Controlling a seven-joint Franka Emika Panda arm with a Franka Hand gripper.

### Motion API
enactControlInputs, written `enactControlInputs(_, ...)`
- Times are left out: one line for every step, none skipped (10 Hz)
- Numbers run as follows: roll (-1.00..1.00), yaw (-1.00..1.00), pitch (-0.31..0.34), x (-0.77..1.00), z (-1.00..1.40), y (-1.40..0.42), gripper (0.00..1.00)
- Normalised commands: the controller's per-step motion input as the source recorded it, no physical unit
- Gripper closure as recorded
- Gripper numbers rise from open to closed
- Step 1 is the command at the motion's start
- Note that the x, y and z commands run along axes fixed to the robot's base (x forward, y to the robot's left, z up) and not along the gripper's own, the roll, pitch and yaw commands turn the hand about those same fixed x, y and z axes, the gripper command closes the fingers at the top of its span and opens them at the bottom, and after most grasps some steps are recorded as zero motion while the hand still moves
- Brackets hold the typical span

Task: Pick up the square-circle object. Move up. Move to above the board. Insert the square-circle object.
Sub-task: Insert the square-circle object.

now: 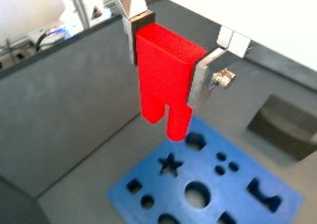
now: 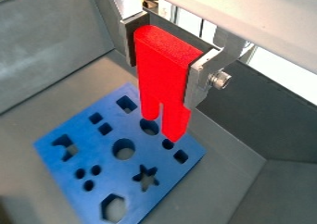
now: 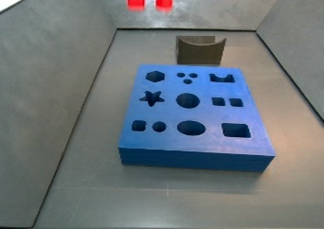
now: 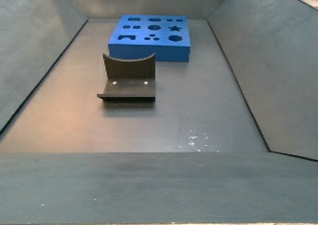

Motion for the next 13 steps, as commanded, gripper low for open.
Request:
enactControlInputs(0.06,0.07,-0.083,0.07,-0.63,-0.49,1.00)
enactControlInputs(0.11,0.01,-0.123,0.09,-0.69,-0.52,1.00)
enactControlInputs(0.13,0.00,-0.114,0.12,-0.66,-0.44,1.00)
enactControlInputs(0.13,0.00,-0.116,0.05,-0.62,-0.39,1.00)
enactControlInputs(0.06,0.01,-0.141,0.00,-0.46,-0.29,1.00)
enactControlInputs(0.00,0.03,-0.087,-0.08,-0.02,-0.05,1.00)
enactControlInputs(0.00,0.00,-0.017,0.00,0.00,0.00,1.00)
enactControlInputs(0.00,0.00,0.000,0.06,-0.20,-0.03,1.00)
enactControlInputs(0.04,0.00,0.000,0.19,-0.41,0.00,1.00)
enactControlInputs(0.04,-0.06,0.000,0.27,-0.42,0.00,1.00)
enactControlInputs(0.01,-0.07,0.000,0.19,-0.37,0.03,1.00)
enactControlInputs(0.00,-0.03,0.000,0.03,-0.35,0.00,1.00)
enactControlInputs(0.00,0.00,0.000,-0.02,-0.40,0.01,1.00)
